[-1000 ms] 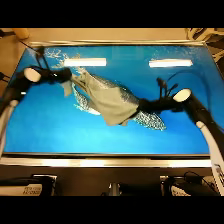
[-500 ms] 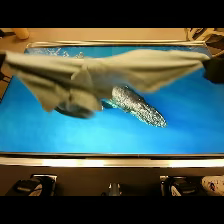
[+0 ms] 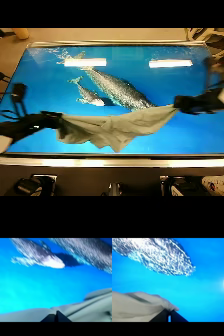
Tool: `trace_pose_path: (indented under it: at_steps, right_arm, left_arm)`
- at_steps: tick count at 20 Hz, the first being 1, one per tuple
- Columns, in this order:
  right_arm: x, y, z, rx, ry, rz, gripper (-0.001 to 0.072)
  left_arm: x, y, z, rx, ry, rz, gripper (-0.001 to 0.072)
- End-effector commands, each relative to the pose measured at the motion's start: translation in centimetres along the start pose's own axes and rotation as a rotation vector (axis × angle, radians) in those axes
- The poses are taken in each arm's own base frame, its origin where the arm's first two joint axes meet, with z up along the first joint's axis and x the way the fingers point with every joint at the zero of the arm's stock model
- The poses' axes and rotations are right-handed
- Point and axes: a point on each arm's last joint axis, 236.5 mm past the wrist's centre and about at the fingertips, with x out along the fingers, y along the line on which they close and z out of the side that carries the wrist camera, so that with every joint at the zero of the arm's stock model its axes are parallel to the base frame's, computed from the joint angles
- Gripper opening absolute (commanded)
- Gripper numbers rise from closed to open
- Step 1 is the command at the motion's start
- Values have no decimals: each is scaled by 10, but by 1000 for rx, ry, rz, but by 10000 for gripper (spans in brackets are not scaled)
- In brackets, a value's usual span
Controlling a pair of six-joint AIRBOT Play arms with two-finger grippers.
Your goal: Fold the shirts.
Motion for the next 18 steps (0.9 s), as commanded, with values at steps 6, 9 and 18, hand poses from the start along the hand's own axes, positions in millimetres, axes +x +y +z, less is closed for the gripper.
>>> trace_pose_path:
  at_steps: [6, 9, 18]
  right_arm:
    - [148, 23, -15, 181, 187, 57, 503]
    - [119, 26, -25, -45, 284, 79, 561]
    - [118, 8, -84, 120, 565, 246, 547]
  left_arm:
    - [78, 0, -65, -62, 174, -15, 29]
    - [66, 11, -60, -94, 225, 13, 614]
    - [-8, 139, -139, -354, 608, 330, 710]
